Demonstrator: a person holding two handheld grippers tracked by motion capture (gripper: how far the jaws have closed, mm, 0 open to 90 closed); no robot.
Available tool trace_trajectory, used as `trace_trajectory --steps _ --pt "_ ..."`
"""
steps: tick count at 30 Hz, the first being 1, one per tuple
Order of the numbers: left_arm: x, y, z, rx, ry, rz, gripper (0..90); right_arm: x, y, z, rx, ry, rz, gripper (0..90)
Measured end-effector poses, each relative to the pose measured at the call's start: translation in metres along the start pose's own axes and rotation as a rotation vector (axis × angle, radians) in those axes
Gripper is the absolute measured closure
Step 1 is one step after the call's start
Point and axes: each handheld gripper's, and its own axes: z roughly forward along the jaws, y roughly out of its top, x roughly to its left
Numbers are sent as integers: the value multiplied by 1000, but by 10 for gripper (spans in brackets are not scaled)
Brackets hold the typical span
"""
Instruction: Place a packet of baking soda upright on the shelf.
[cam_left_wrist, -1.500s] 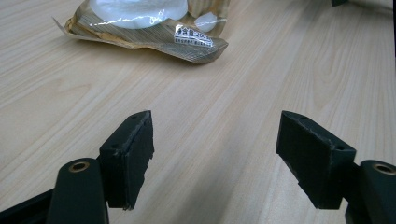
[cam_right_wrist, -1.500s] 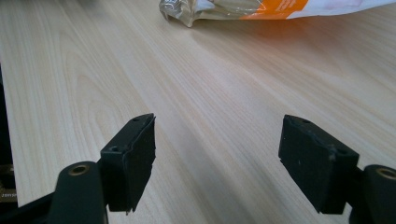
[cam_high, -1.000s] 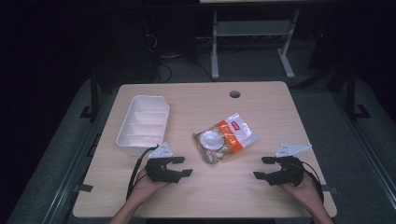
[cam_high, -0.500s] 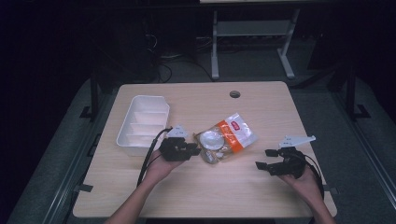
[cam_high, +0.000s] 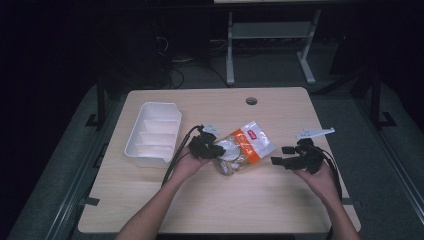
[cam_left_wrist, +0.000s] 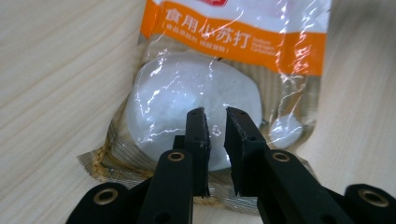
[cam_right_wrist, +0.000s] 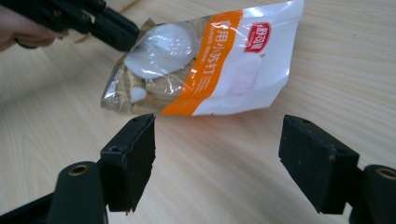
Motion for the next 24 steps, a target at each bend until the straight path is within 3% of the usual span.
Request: trace_trajectory --steps 7,14,24 --pt "0 2 2 9 9 3 832 -10 14 17 19 -19 66 269" --pt "-2 3 2 14 21 18 831 -20 15 36 40 -10 149 285" --pt "-3 2 2 10 16 18 801 -23 12 62 49 70 208 477"
